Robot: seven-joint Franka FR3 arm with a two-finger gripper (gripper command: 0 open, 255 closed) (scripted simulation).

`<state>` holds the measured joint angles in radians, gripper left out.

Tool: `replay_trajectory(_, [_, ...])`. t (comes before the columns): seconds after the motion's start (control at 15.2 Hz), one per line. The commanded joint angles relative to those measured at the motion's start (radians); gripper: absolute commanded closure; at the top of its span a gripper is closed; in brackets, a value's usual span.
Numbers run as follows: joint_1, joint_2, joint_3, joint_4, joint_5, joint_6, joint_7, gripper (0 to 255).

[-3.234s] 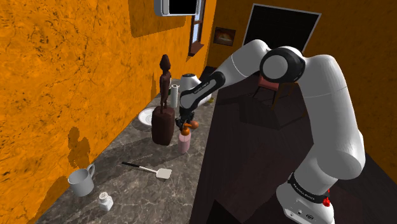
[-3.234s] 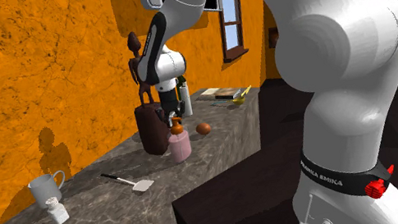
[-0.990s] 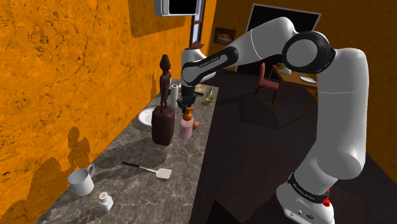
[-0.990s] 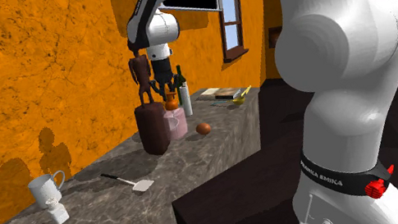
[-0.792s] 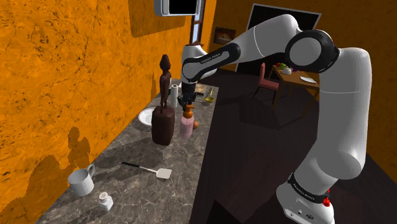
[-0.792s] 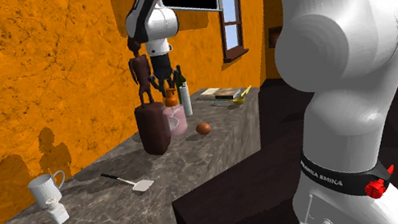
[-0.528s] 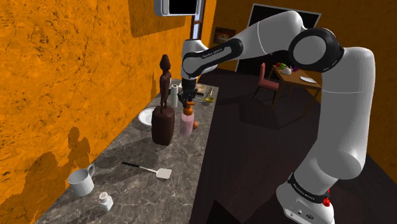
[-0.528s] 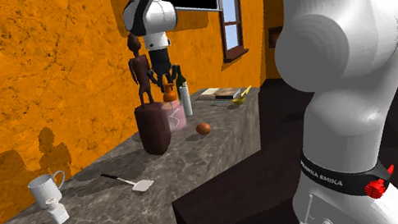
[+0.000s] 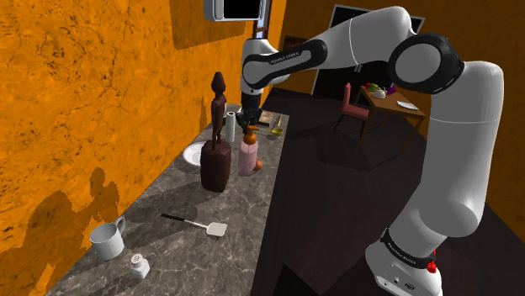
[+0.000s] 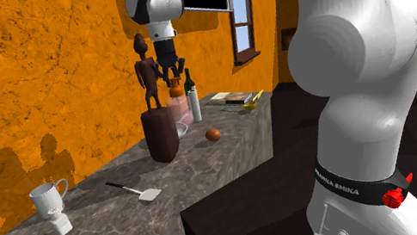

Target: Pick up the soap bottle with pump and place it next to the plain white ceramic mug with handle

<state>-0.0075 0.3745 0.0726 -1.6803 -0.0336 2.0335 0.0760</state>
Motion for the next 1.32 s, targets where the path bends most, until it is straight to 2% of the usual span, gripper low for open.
replay_trajectory(0.0, [0.002,-0.008,0.001,0.019,0.001,-0.026,0.002,255])
replay_trajectory(0.66, [0.002,-0.040,0.003,0.104,0.004,-0.143,-0.001,255])
replay_trajectory(1.25, [0.129,0.003,0.059,0.098,-0.018,-0.097,0.188,255])
